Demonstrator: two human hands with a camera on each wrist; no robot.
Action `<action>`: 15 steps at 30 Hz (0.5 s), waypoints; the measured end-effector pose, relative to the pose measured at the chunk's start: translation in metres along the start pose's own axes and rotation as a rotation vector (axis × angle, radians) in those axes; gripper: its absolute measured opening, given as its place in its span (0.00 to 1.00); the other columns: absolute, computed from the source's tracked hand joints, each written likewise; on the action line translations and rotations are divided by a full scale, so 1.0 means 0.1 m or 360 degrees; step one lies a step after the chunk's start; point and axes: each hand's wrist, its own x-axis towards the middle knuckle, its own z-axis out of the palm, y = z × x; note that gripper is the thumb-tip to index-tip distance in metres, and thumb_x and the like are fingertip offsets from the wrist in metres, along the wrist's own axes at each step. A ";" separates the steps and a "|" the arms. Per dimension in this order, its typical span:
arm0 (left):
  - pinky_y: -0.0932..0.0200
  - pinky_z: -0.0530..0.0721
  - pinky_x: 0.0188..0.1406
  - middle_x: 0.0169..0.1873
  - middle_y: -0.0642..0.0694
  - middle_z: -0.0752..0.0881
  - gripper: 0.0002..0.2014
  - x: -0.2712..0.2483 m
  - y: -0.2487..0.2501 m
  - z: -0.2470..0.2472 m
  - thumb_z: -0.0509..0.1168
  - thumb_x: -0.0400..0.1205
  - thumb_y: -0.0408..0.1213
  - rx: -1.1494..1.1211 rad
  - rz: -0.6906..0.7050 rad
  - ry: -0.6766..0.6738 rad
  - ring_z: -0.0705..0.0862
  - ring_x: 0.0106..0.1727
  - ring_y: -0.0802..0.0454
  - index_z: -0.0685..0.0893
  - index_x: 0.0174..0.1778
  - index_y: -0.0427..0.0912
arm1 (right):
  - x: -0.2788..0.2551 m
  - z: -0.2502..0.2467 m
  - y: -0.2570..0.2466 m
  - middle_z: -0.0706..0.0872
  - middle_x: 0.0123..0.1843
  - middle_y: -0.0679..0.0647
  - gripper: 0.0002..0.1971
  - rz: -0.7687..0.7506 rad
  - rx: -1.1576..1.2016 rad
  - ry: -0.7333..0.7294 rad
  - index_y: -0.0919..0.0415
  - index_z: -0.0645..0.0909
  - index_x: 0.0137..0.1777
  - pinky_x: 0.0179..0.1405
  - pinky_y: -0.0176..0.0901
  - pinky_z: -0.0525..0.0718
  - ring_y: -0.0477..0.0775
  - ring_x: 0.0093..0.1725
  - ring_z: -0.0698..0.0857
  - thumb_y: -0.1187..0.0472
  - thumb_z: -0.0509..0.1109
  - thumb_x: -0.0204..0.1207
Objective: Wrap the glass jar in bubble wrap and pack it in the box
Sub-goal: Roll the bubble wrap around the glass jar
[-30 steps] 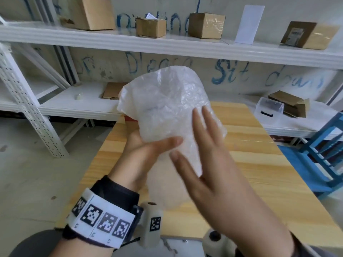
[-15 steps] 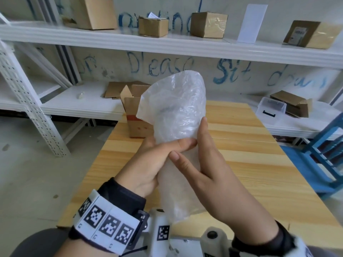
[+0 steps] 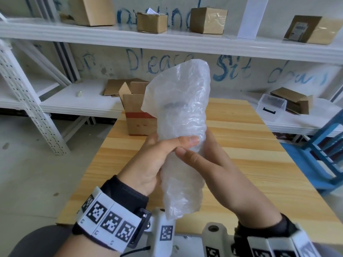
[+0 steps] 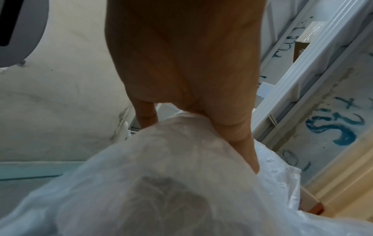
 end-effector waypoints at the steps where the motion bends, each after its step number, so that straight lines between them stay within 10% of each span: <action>1: 0.51 0.91 0.39 0.51 0.38 0.94 0.25 0.00 0.01 -0.01 0.78 0.68 0.35 0.0008 -0.0001 -0.0002 0.94 0.49 0.42 0.89 0.63 0.43 | 0.00 0.00 -0.01 0.89 0.68 0.46 0.24 -0.0002 0.0016 0.0004 0.49 0.70 0.79 0.65 0.48 0.87 0.45 0.66 0.89 0.61 0.69 0.85; 15: 0.53 0.93 0.44 0.52 0.38 0.94 0.21 -0.01 -0.01 0.01 0.74 0.72 0.40 -0.0076 -0.0140 -0.0133 0.94 0.50 0.43 0.90 0.62 0.39 | 0.02 -0.09 -0.01 0.95 0.52 0.58 0.18 -0.0056 -0.0046 0.0216 0.63 0.85 0.62 0.52 0.61 0.93 0.58 0.50 0.96 0.66 0.82 0.72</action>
